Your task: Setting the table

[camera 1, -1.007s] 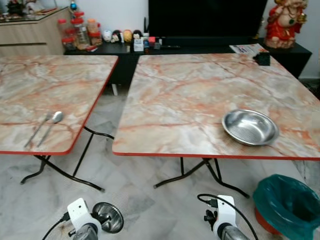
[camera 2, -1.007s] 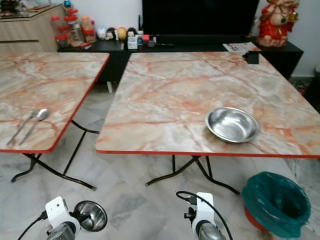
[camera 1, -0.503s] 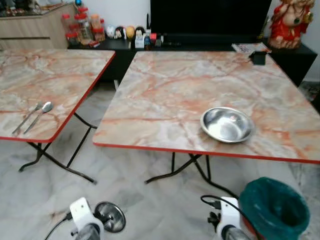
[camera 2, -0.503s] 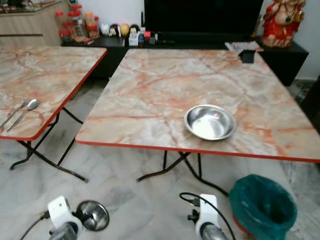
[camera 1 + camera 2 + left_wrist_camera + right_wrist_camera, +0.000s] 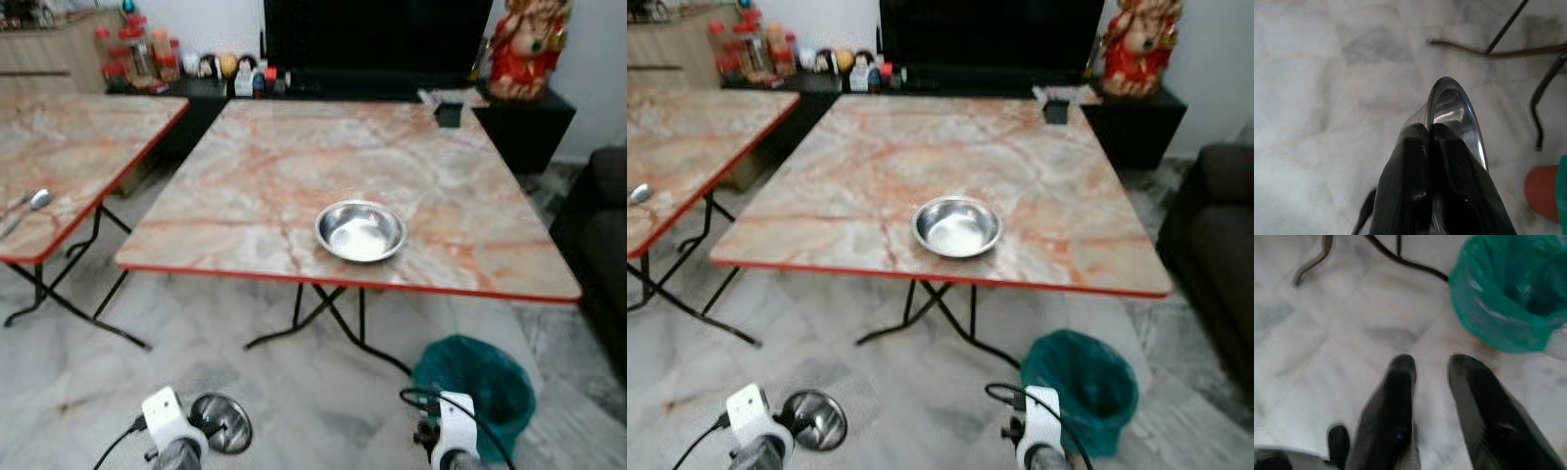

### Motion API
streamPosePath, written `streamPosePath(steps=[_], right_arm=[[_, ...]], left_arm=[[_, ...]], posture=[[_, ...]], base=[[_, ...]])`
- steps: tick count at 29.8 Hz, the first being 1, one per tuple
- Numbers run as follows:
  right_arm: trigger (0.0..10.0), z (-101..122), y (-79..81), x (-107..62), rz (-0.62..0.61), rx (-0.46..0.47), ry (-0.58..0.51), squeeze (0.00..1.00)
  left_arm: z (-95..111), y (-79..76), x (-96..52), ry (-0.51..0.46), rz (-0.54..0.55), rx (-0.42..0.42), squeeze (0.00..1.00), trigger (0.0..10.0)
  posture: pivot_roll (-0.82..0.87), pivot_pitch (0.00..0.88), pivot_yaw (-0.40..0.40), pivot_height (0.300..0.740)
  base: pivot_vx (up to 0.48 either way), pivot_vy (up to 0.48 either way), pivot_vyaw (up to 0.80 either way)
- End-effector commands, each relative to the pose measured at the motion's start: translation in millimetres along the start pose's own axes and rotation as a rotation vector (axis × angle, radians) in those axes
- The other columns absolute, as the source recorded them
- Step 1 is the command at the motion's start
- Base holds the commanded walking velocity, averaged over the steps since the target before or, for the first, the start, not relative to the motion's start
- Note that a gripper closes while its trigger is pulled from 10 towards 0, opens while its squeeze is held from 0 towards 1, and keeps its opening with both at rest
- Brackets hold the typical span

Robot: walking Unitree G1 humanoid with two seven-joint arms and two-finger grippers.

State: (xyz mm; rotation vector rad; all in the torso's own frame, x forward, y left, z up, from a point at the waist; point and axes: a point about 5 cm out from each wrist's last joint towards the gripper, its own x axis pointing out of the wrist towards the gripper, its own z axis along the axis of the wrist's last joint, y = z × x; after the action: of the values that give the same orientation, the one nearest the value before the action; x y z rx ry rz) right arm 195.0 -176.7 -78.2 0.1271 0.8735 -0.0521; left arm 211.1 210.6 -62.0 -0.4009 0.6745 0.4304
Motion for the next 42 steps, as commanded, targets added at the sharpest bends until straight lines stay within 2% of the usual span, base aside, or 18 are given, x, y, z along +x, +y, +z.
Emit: streamPosePath(steps=[1,5,13,16,20,22,25,26,30,33,34,35,36,40,41,42], right_arm=[[10.0,3.5,1.0,0.8,0.005,0.002,-0.011,0.00],[10.0,2.9,0.8,0.6,0.007,-0.002,-0.009,0.00],[10.0,3.5,1.7,0.8,0.019,-0.020,-0.006,0.00],[10.0,3.2,2.2,0.8,0.028,-0.035,-0.001,0.00],[10.0,2.8,4.7,1.1,0.041,-0.053,0.004,0.00],[10.0,3.0,7.5,1.5,0.051,-0.060,0.006,0.00],[10.0,5.8,11.6,2.4,0.061,-0.060,-0.001,0.00],[10.0,5.8,11.6,2.4,0.061,-0.060,-0.001,0.00],[10.0,8.3,14.3,3.2,0.063,-0.053,-0.009,0.00],[10.0,8.5,14.9,3.3,0.063,-0.052,-0.010,0.00],[10.0,7.5,14.9,3.1,0.062,-0.048,-0.008,0.00],[10.0,5.3,14.6,2.6,0.058,-0.041,-0.004,0.00],[10.0,5.3,14.6,2.6,0.058,-0.041,-0.004,0.00],[10.0,2.7,14.3,2.1,0.057,-0.040,0.004,0.00],[10.0,3.0,14.4,2.2,0.057,-0.041,0.004,0.00],[10.0,3.2,14.5,2.3,0.057,-0.041,0.004,0.00]], left_arm=[[2.9,0.6,0.4,-0.017,0.000,-0.004,0.00,10.0],[4.5,3.9,0.0,-0.032,-0.003,-0.010,0.00,10.0],[15.6,17.6,-1.6,-0.124,0.019,-0.057,0.00,10.0],[34.4,32.6,-6.5,-0.282,0.051,-0.116,0.00,10.0],[51.1,38.0,-11.1,-0.392,0.043,-0.102,0.00,10.0],[62.6,38.3,-14.5,-0.462,0.030,-0.070,0.00,10.0],[81.9,40.5,-22.4,-0.583,0.045,-0.065,0.00,10.0],[81.9,40.5,-22.4,-0.583,0.045,-0.065,0.00,10.0],[123.4,34.0,-36.6,-0.761,0.037,-0.054,0.00,10.0],[134.8,32.5,-42.9,-0.808,0.035,-0.055,0.00,10.0],[155.8,34.9,-53.0,-0.894,0.050,-0.062,0.00,10.0],[195.3,38.5,-77.3,-1.056,0.070,-0.075,0.00,10.0],[195.3,38.5,-77.3,-1.056,0.070,-0.075,0.00,10.0],[246.5,28.5,-115.4,-1.251,0.006,-0.043,0.00,10.0],[261.0,21.4,-126.6,-1.298,-0.040,-0.065,0.00,10.0],[265.5,18.6,-130.0,-1.310,-0.057,-0.074,0.00,10.0]], posture=[[0.05,0.000,0.002,0.740],[0.06,0.000,-0.002,0.740],[0.07,0.000,-0.011,0.740],[0.10,0.000,-0.022,0.740],[0.12,0.000,-0.031,0.740],[0.13,0.000,-0.031,0.740],[0.13,0.000,-0.029,0.740],[0.13,0.000,-0.029,0.740],[0.13,0.000,-0.017,0.740],[0.13,0.000,-0.017,0.740],[0.15,0.000,-0.008,0.740],[0.15,0.000,-0.009,0.740],[0.15,0.000,-0.009,0.740],[0.16,0.000,-0.011,0.740],[0.16,0.000,-0.011,0.740],[0.16,0.000,-0.010,0.740]], base=[[0.000,-0.398,0.00],[0.000,-0.395,0.00],[0.000,0.000,0.00],[0.000,0.000,0.00],[0.000,0.000,0.00],[0.000,0.000,0.00],[0.123,0.000,0.00],[0.368,0.000,0.00],[0.364,0.000,0.00],[0.360,0.000,0.00],[0.326,0.000,0.00],[0.262,0.000,0.00],[0.262,0.000,0.00],[0.000,0.000,0.00],[0.000,0.000,0.00],[0.000,0.000,0.00]])
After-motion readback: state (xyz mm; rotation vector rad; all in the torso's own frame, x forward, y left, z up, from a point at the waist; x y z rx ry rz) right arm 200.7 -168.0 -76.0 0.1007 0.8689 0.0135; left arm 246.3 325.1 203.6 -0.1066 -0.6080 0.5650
